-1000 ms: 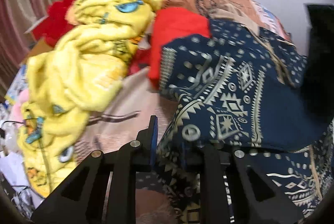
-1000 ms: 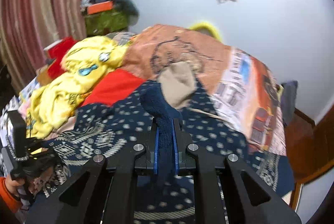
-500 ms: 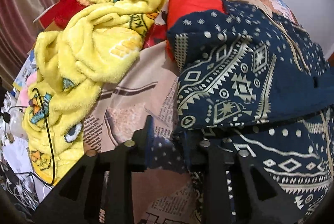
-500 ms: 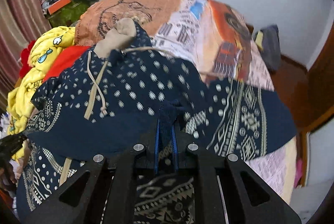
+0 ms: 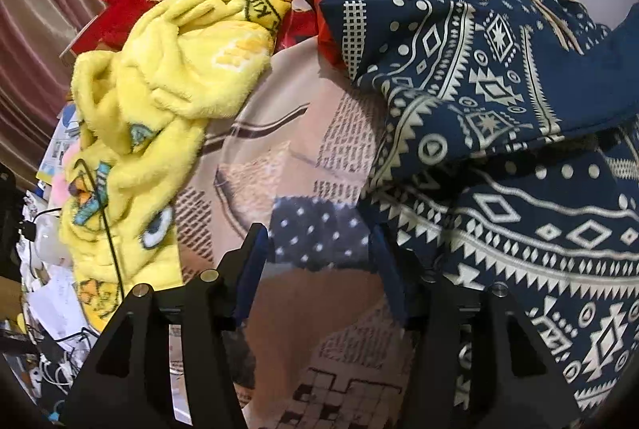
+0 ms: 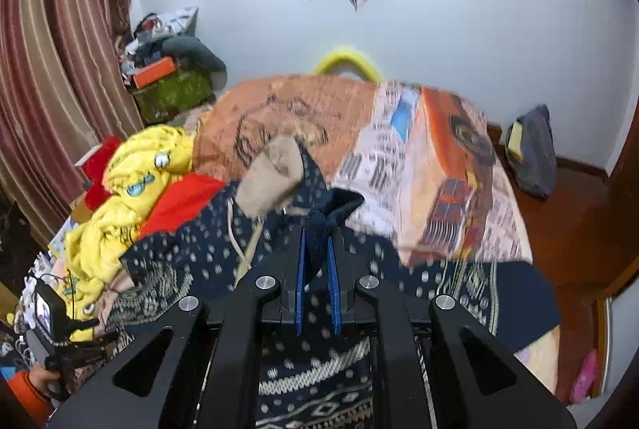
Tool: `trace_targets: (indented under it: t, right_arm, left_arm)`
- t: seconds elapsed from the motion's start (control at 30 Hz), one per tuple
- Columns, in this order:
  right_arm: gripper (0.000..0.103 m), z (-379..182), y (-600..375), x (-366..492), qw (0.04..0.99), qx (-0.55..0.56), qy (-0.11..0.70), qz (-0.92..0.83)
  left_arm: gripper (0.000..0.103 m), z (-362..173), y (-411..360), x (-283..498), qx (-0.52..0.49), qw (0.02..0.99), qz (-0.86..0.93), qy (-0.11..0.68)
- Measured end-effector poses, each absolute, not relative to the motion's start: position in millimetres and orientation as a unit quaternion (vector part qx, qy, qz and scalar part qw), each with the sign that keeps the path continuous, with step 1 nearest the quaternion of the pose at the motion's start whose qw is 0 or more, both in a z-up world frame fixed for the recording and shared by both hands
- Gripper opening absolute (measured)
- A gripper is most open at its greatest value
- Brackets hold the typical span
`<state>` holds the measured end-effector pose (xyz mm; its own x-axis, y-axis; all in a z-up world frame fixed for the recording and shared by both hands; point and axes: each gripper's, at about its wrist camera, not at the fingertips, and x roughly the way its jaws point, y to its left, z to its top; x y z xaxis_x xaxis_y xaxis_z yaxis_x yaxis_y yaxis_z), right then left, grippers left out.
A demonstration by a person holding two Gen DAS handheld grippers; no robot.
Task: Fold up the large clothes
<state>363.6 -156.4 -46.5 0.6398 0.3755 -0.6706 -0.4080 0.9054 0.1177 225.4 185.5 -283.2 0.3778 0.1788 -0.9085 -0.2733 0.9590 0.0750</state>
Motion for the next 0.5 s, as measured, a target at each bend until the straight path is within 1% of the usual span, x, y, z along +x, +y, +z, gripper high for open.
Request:
trace_targets:
  t: [0.07,0.17,0.23,0.3,0.37,0.47,0.5]
  right_arm:
    - [0.009,-68,-161,367,0.896,-0.026,0.392,0.206]
    - [0.009,-118,-178,374,0.87,-0.02,0.459,0.179]
    - [0.009,-143,-191,375,0.857,-0.016,0.49,0.16]
    - [0.009,-164,-205,376,0.838,0.006,0.523,0.158]
    - [0.009,-176,-215,374,0.826,0.015,0.542,0.155]
    - [0.016,-176,-223,367,0.82,0.013,0.551,0.156]
    - [0.021,-175,-225,366,0.819,0.011,0.553,0.154]
  left_arm:
    - [0.054,-282,185,220,-0.048,0.827,0.128,0.545]
    - [0.054,-273,184,209,-0.048,0.832,0.12,0.54]
    - [0.056,-263,181,206,-0.046,0.836,0.118,0.534]
    - [0.062,-252,179,205,-0.044,0.842,0.12,0.525]
    - [0.065,-240,176,205,-0.044,0.848,0.119,0.514]
    - [0.069,-225,169,213,-0.039,0.857,0.116,0.501]
    - [0.072,-221,168,216,-0.037,0.859,0.115,0.497]
